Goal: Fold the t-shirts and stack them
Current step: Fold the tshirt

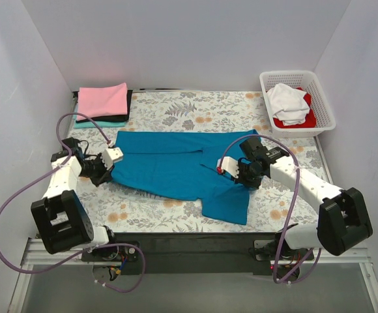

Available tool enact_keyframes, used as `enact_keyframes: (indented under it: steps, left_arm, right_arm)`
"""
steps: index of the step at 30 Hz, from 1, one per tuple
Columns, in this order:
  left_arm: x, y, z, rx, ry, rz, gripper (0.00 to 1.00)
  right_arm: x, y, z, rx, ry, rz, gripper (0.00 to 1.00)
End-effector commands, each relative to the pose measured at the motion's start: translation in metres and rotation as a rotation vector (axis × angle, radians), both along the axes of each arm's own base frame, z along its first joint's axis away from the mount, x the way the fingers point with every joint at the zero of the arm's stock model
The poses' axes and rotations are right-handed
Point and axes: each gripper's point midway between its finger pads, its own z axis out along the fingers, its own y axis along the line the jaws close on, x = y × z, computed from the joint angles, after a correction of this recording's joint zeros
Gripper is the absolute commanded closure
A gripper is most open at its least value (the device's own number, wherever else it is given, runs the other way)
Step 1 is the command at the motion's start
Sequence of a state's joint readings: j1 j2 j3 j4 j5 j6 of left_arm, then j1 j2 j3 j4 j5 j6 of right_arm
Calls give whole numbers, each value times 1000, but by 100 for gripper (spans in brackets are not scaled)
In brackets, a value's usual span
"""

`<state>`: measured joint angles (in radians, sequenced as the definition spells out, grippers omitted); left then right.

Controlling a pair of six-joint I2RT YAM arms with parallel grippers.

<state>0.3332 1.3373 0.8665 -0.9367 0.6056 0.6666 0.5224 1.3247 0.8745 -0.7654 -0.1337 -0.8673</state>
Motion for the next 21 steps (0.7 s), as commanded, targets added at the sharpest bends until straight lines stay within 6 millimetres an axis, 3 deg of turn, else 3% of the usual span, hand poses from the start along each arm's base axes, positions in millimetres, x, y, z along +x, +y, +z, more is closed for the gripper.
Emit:
enact_keyframes:
  steps: [1, 12, 21]
  left_arm:
    - [21, -2, 17, -89, -36, 44, 100]
    - [62, 6, 29, -143, -67, 73, 100]
    - [89, 15, 31, -148, -80, 83, 100]
  right_arm:
    - [17, 4, 18, 23, -32, 24, 99]
    - [67, 13, 51, 34, -103, 47, 99]
    - [108, 14, 57, 12, -102, 70, 99]
